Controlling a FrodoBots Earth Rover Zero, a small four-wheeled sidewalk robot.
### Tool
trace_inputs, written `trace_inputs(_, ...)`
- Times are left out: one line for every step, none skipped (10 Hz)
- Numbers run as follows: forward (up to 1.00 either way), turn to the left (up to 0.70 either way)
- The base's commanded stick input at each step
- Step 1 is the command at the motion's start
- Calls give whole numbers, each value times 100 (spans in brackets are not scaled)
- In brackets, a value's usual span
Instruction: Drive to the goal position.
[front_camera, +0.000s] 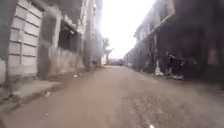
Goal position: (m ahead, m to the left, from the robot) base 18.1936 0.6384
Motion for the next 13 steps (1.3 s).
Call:
trace_inputs(100,0)
trace_inputs(100,0)
trace_inputs(100,0)
trace_inputs(100,0)
trace_inputs(100,0)
trace_inputs(100,0)
trace_inputs(100,0)
trace_inputs(100,0)
trace_inputs(100,0)
trace_inputs(100,0)
trace_inputs(100,0)
trace_inputs(100,0)
trace_inputs(100,0)
